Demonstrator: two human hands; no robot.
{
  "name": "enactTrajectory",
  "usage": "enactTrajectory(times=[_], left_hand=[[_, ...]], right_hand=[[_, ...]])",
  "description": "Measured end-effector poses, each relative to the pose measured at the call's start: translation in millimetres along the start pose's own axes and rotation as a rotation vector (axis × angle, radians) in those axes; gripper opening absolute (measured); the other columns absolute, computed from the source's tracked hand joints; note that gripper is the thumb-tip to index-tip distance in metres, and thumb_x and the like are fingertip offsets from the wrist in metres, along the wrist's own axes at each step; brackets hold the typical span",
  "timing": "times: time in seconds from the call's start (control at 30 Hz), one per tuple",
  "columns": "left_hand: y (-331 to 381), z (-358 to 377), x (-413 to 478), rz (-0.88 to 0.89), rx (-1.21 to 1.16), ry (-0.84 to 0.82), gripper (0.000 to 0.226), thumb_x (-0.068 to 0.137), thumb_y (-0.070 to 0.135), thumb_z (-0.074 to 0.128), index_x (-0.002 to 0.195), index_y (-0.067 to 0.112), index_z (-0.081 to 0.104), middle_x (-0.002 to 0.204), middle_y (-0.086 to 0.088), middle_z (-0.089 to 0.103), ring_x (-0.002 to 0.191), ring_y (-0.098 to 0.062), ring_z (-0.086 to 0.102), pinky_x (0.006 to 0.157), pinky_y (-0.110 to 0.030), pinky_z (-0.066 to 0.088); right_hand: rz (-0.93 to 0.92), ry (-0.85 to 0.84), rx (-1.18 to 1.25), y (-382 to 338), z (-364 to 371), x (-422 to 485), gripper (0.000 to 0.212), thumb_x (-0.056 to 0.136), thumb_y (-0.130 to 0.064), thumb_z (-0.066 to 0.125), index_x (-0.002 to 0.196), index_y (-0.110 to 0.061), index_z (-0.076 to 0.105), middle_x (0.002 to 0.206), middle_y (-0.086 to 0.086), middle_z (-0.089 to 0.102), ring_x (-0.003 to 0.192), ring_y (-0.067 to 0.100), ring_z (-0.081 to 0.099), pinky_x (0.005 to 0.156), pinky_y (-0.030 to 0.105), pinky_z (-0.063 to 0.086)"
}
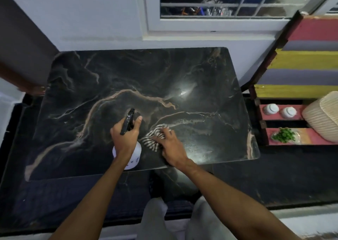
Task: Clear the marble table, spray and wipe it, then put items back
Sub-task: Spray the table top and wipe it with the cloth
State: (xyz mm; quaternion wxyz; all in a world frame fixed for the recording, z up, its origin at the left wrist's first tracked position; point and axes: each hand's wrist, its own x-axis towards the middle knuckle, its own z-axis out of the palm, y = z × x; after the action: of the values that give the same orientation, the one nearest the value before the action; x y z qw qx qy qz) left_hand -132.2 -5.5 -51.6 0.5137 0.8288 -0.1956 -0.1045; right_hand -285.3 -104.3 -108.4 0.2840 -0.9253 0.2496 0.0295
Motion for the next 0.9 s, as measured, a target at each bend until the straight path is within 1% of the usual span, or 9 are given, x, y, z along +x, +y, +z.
enactTrajectory(times=[0.07,0.13,0.3,0.4,0.47,0.57,0.67,0.77,0.9], left_hand=[[8.0,18.0,-11.1,0.03,0.017,-0.016,0.049,0.092,0.027,0.079,0.059,0.003,0.052,0.05,-0.004,0.051,0.049,-0.011,0.05,0.051,-0.013,0.038],[19.0,35.4,-23.2,0.048,0.012,-0.03,0.05,0.093,0.025,0.078,0.059,0.001,0.05,0.05,-0.008,0.049,0.047,-0.009,0.045,0.053,-0.014,0.038],[46.1,92.6,-57.3,0.059,0.028,-0.038,0.054,0.094,0.027,0.077,0.059,-0.001,0.048,0.051,-0.014,0.047,0.048,-0.01,0.042,0.049,-0.02,0.035],[62.5,132.7,-77.7,0.048,0.053,-0.056,0.052,0.094,0.028,0.077,0.062,-0.004,0.053,0.057,-0.022,0.054,0.052,-0.03,0.05,0.055,-0.032,0.042],[73.7,157.1,-90.7,0.056,0.034,-0.057,0.052,0.094,0.027,0.077,0.062,-0.004,0.052,0.057,-0.023,0.054,0.053,-0.029,0.05,0.056,-0.031,0.042],[93.8,196.3,-108.1,0.058,-0.004,-0.085,0.053,0.093,0.027,0.078,0.059,0.002,0.047,0.052,-0.014,0.047,0.049,-0.013,0.041,0.052,-0.025,0.038],[107.9,226.9,-115.4,0.037,-0.026,-0.106,0.055,0.092,0.029,0.079,0.057,0.01,0.041,0.05,0.006,0.038,0.047,-0.008,0.037,0.049,-0.018,0.033],[119.2,247.1,-114.3,0.043,-0.056,-0.096,0.052,0.093,0.027,0.079,0.056,0.018,0.043,0.05,0.005,0.043,0.046,-0.006,0.041,0.049,-0.013,0.035],[126.3,262.3,-103.7,0.054,-0.045,-0.071,0.052,0.092,0.026,0.079,0.055,0.017,0.044,0.054,-0.008,0.047,0.046,-0.007,0.041,0.049,-0.016,0.035]], right_hand=[[0.264,0.167,0.051,44.7,-13.0,-21.4,0.073,0.08,0.003,0.056,0.142,-0.035,0.055,0.153,0.007,0.033,0.131,0.03,0.037,0.102,0.043,0.052],[0.418,0.275,0.09,71.7,-18.7,-39.5,0.075,0.079,0.005,0.055,0.144,-0.033,0.051,0.155,0.008,0.029,0.13,0.031,0.035,0.105,0.043,0.051],[0.046,0.11,-0.043,105.4,-28.6,-77.9,0.082,0.073,0.001,0.065,0.143,-0.04,0.05,0.152,0.003,0.035,0.124,0.029,0.043,0.087,0.041,0.058],[0.274,0.182,-0.012,180.9,-61.8,-112.8,0.08,0.073,-0.001,0.06,0.143,-0.04,0.051,0.155,0.002,0.035,0.127,0.028,0.039,0.1,0.039,0.051],[0.426,0.251,0.036,220.4,-79.4,-131.4,0.075,0.076,-0.003,0.057,0.143,-0.035,0.054,0.158,0.007,0.033,0.137,0.034,0.033,0.112,0.042,0.044],[0.362,0.204,0.005,240.8,-94.5,-143.3,0.071,0.078,-0.004,0.057,0.142,-0.034,0.056,0.156,0.008,0.035,0.136,0.034,0.036,0.112,0.044,0.042],[0.282,0.203,0.019,258.7,-99.1,-148.2,0.066,0.082,-0.003,0.06,0.139,-0.038,0.058,0.152,0.004,0.04,0.129,0.03,0.041,0.1,0.041,0.052],[0.374,0.267,0.126,283.6,-121.9,-124.1,0.063,0.081,-0.004,0.057,0.135,-0.037,0.061,0.15,-0.001,0.036,0.121,0.025,0.038,0.092,0.04,0.055],[0.385,0.24,0.112,284.1,-136.4,-83.9,0.068,0.081,0.0,0.054,0.14,-0.034,0.057,0.155,0.006,0.03,0.125,0.031,0.037,0.101,0.044,0.051]])
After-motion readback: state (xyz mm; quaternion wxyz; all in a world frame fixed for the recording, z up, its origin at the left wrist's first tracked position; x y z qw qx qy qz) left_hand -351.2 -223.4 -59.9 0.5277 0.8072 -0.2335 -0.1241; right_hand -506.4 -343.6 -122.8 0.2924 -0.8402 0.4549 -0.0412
